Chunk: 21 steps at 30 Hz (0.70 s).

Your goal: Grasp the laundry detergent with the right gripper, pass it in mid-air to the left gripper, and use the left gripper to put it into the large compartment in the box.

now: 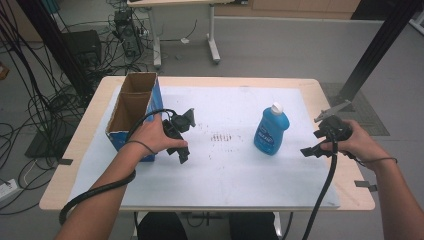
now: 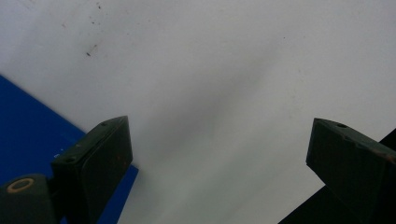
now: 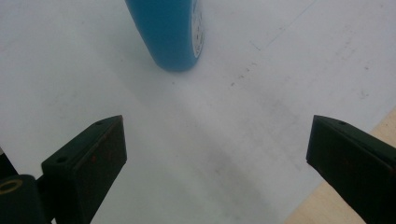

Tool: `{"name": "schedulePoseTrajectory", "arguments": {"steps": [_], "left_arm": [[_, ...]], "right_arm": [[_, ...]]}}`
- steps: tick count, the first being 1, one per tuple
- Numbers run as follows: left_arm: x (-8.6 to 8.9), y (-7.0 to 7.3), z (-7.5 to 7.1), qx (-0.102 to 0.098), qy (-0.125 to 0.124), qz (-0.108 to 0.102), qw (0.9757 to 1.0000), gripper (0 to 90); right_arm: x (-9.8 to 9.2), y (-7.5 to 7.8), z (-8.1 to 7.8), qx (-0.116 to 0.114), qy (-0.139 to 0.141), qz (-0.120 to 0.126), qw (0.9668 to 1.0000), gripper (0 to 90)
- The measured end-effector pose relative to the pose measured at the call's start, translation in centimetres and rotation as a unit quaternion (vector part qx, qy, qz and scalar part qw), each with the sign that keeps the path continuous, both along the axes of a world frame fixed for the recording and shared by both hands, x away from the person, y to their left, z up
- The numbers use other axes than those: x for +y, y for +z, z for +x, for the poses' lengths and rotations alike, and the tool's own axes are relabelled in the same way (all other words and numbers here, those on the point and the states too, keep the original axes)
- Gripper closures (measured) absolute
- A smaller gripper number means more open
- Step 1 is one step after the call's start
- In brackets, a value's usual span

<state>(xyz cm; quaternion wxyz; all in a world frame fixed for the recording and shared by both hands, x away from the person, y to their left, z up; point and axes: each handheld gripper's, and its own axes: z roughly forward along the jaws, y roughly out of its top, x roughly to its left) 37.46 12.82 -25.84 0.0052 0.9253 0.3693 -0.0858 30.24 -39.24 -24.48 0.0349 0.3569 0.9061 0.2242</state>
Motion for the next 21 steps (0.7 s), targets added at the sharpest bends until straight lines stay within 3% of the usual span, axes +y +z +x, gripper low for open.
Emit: {"name": "schedulePoseTrajectory", "arguments": {"steps": [21], "left_arm": [[0.0, -0.1, 0.2, 0.005, 0.004, -0.003, 1.0000, 7.4]], "right_arm": [[-0.3, -1.2, -1.5, -0.015, -0.011, 0.026, 0.9995, 4.5]]}}
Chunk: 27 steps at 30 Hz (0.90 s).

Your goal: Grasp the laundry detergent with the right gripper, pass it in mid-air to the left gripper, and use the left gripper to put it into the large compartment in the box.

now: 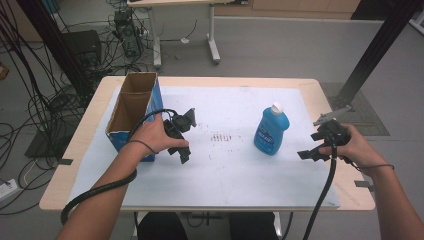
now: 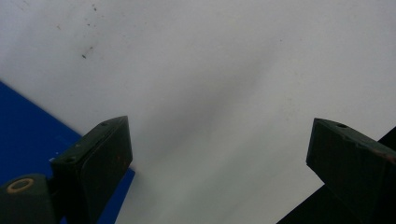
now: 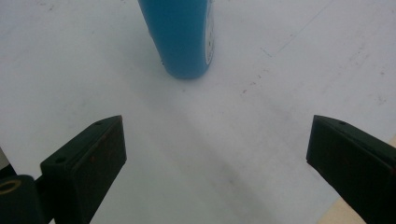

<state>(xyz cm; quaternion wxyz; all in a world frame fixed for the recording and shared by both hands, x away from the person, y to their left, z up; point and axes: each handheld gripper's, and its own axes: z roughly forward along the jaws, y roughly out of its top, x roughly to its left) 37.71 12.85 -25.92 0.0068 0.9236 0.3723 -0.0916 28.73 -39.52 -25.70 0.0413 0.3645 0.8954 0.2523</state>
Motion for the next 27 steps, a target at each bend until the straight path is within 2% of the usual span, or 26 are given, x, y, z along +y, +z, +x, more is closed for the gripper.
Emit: {"name": "schedulePoseTrajectory", "arguments": {"steps": [17, 27], "left_arm": [[0.2, 0.3, -0.1, -0.005, 0.003, -0.004, 1.0000, 7.3], [0.1, 0.2, -0.2, -0.005, 0.004, -0.004, 1.0000, 7.3]], "right_arm": [[-0.3, -2.2, -1.6, -0.022, -0.008, 0.034, 0.9992, 4.4], [-0.3, -3.1, -1.9, -0.026, -0.008, 0.037, 0.9989, 4.2]]}}
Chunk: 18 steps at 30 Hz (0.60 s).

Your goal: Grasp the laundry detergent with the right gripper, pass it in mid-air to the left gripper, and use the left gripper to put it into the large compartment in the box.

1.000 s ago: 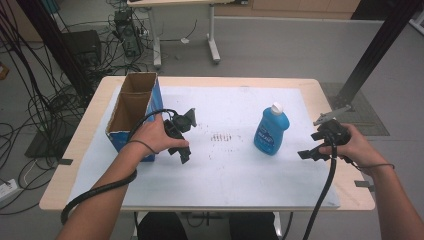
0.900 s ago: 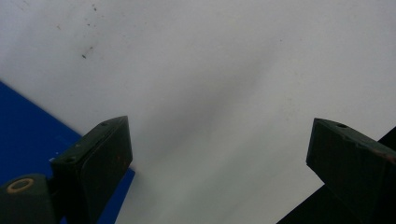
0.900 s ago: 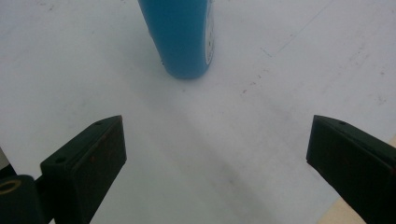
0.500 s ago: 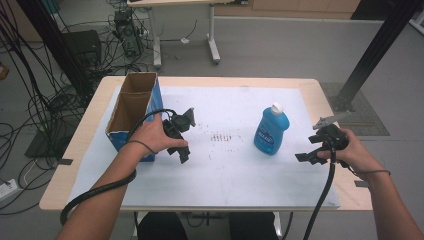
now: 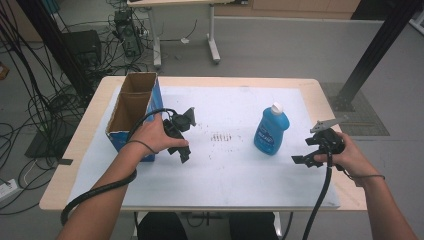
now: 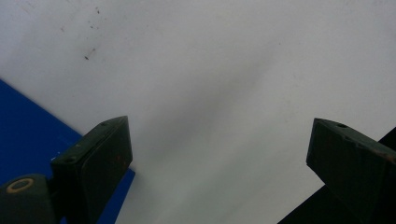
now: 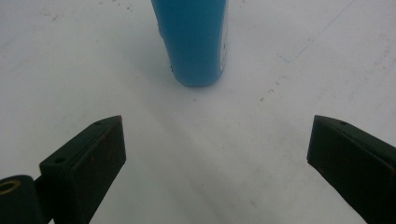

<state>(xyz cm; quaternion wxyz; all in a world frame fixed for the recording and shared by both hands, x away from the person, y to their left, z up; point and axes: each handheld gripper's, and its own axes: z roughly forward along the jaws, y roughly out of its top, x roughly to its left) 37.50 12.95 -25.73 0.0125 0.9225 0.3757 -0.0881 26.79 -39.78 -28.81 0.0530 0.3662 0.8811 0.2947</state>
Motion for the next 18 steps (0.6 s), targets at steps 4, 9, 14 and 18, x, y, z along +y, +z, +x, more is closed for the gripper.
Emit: {"name": "schedulePoseTrajectory", "arguments": {"steps": [4, 9, 14, 18], "left_arm": [[-0.1, 0.0, 0.0, 0.000, -0.002, 0.000, 1.0000, 7.3], [-0.1, 0.0, 0.0, -0.001, -0.001, 0.001, 1.0000, 7.3], [0.0, 0.0, -0.2, -0.003, 0.000, -0.001, 1.0000, 7.4], [-0.1, -0.2, -0.2, -0.001, 0.001, 0.000, 1.0000, 7.4]], "right_arm": [[0.0, -0.3, -0.2, -0.005, 0.002, 0.004, 1.0000, 4.1], [-0.2, -0.8, -0.7, -0.017, 0.004, 0.010, 0.9998, 4.0], [-0.3, -1.2, -1.0, -0.022, 0.001, 0.010, 0.9997, 4.0], [-0.5, -1.5, -1.5, -0.034, -0.001, 0.016, 0.9993, 3.9]]}}
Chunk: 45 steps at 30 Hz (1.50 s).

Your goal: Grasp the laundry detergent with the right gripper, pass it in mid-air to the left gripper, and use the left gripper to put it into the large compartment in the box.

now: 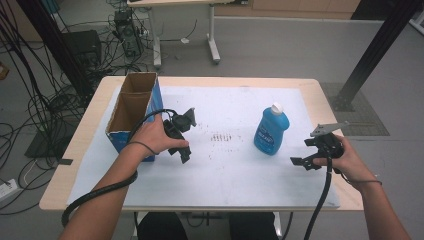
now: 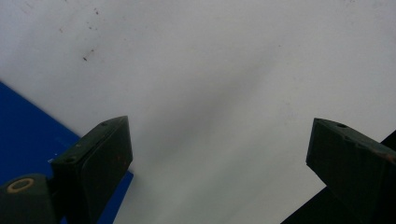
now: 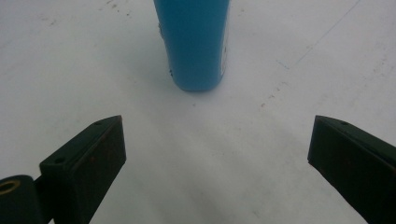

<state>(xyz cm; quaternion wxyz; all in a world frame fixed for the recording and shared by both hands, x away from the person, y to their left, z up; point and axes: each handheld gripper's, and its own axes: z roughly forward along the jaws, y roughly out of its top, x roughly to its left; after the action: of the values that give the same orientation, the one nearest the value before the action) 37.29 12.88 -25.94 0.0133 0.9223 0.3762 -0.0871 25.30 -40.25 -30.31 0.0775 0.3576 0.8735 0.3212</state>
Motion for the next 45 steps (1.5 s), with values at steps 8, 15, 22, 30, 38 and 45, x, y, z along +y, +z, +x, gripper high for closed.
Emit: {"name": "schedulePoseTrajectory", "arguments": {"steps": [8, 15, 22, 30, 38, 45], "left_arm": [[-0.2, -0.1, -0.1, 0.001, -0.001, 0.001, 1.0000, 7.4], [-0.2, -0.2, -0.1, 0.002, -0.002, 0.000, 1.0000, 7.4], [-0.2, -0.2, -0.2, 0.002, -0.001, 0.000, 1.0000, 7.4], [-0.2, -0.2, -0.1, 0.001, 0.002, 0.003, 1.0000, 7.4], [-0.2, -0.3, 0.0, 0.001, 0.003, 0.003, 1.0000, 7.4], [-0.3, -0.5, 0.0, 0.004, 0.002, 0.004, 1.0000, 7.5]], "right_arm": [[0.0, -0.6, -0.6, -0.009, -0.007, 0.012, 0.9999, 3.8], [0.1, -1.0, -0.9, -0.019, -0.009, 0.021, 0.9996, 3.8], [0.1, -1.5, -1.3, -0.027, -0.011, 0.028, 0.9992, 3.8], [0.1, -1.8, -1.6, -0.034, -0.013, 0.034, 0.9988, 3.9], [0.2, -2.1, -1.7, -0.040, -0.016, 0.038, 0.9983, 3.9], [0.3, -2.5, -2.0, -0.051, -0.020, 0.045, 0.9975, 3.9]]}}
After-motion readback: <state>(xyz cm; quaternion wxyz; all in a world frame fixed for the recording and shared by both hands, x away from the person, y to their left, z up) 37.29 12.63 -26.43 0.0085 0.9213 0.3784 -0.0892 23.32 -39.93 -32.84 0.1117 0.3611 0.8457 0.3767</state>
